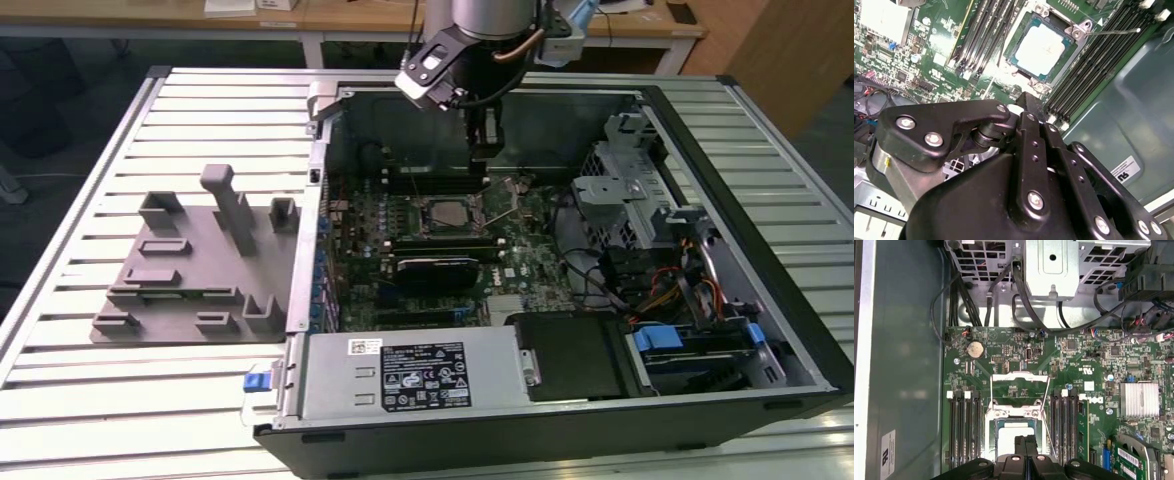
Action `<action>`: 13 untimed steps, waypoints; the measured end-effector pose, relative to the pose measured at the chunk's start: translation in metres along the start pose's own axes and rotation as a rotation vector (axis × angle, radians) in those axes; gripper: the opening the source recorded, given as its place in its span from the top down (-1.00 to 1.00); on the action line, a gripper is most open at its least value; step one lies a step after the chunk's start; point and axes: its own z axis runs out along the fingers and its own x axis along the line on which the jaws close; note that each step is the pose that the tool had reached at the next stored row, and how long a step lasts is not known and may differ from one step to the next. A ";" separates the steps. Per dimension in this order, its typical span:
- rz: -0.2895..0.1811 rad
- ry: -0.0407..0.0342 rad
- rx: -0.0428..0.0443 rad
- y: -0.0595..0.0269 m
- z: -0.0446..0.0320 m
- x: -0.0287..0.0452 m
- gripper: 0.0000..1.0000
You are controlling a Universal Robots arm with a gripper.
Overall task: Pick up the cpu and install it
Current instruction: 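Close the cpu cover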
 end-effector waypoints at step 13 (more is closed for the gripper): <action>0.000 0.0000 0.0000 0.0180 0.0010 0.0002 0.79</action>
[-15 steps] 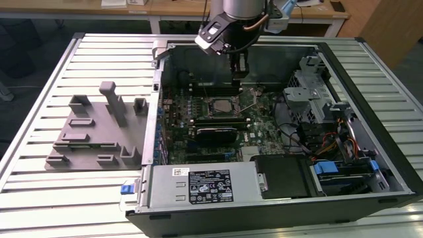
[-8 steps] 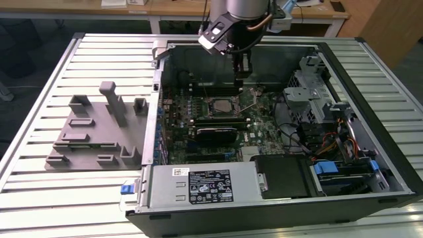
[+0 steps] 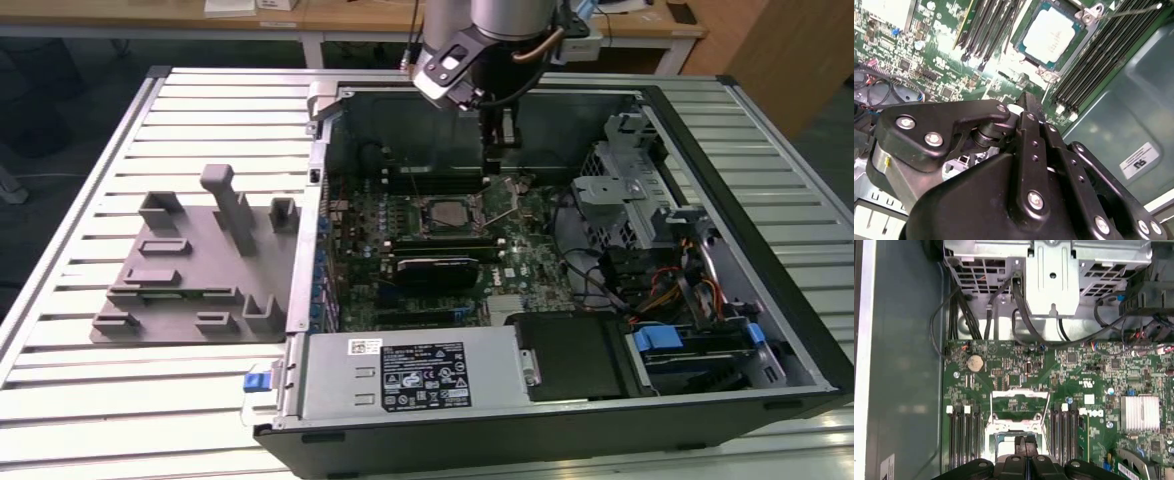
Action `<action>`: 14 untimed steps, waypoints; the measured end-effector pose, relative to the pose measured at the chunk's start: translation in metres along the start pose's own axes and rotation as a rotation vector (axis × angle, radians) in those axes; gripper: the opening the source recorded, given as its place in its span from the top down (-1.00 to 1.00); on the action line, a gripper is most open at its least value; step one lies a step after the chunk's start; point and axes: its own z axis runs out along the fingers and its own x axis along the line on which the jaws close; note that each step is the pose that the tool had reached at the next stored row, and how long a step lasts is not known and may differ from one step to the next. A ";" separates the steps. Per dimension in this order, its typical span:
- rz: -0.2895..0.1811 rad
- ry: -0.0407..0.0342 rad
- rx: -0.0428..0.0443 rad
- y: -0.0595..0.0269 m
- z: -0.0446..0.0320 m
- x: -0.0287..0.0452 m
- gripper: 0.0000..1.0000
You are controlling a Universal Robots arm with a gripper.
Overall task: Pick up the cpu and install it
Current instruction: 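Close the cpu cover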
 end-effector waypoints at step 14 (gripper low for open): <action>0.000 0.0000 0.0017 0.0174 0.0055 0.0004 0.79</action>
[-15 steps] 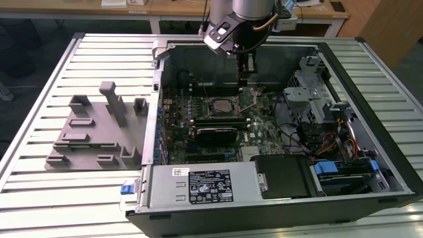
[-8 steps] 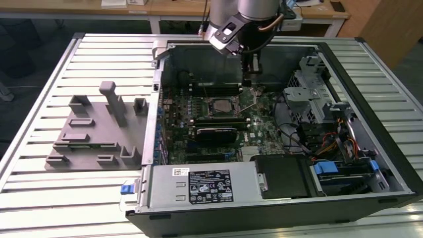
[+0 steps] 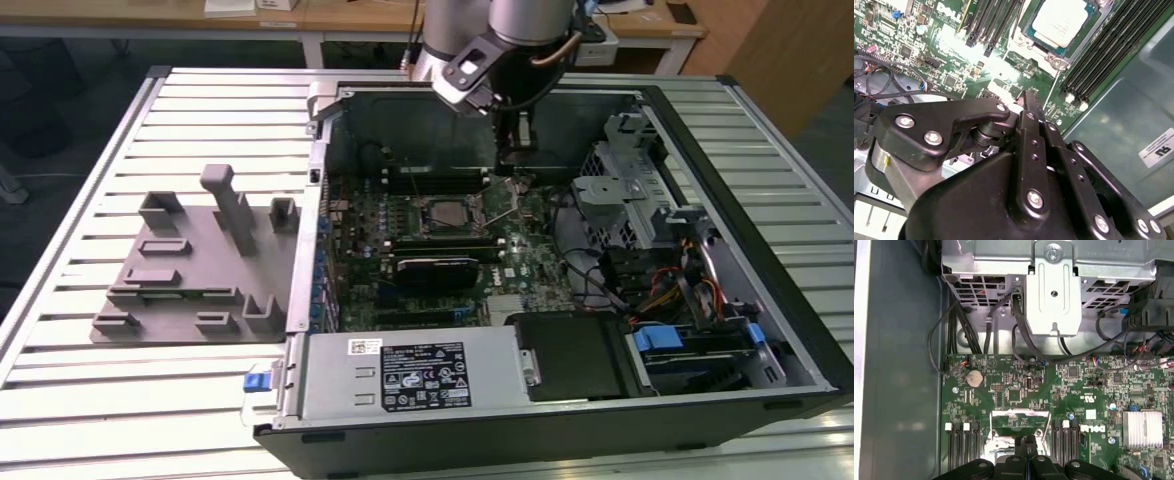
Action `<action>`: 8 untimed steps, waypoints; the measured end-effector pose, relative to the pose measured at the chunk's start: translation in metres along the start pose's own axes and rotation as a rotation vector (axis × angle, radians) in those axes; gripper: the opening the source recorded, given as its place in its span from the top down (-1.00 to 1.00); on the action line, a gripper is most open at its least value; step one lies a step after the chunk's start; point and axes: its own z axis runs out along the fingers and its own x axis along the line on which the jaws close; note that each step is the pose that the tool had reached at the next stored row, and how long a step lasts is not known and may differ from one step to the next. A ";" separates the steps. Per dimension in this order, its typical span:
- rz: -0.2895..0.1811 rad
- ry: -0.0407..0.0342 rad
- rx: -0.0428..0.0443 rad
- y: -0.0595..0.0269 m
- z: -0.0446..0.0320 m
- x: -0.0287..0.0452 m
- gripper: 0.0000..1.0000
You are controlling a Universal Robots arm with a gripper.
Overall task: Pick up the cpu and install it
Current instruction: 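Close the cpu cover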
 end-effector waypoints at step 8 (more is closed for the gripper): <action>0.000 0.0000 0.0011 0.0084 0.0037 0.0002 0.79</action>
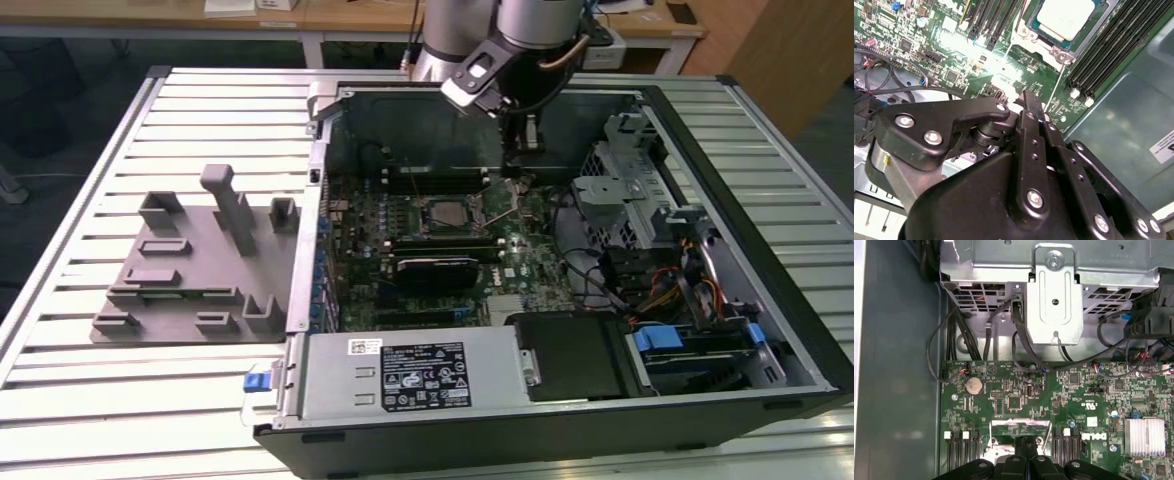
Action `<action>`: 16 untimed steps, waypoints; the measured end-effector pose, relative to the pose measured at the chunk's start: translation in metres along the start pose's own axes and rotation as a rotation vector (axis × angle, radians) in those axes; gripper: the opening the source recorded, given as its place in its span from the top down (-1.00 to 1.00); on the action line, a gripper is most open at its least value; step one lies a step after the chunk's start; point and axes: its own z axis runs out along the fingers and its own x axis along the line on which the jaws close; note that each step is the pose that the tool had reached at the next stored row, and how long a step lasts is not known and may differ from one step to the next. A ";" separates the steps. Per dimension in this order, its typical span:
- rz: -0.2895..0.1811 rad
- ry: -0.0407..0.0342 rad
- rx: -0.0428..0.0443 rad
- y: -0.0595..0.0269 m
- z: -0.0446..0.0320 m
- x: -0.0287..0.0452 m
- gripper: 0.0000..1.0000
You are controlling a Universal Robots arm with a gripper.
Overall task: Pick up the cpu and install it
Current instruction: 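Close the cpu cover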
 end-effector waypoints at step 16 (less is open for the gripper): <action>-0.001 -0.0002 0.0129 0.0287 0.0110 0.0008 0.79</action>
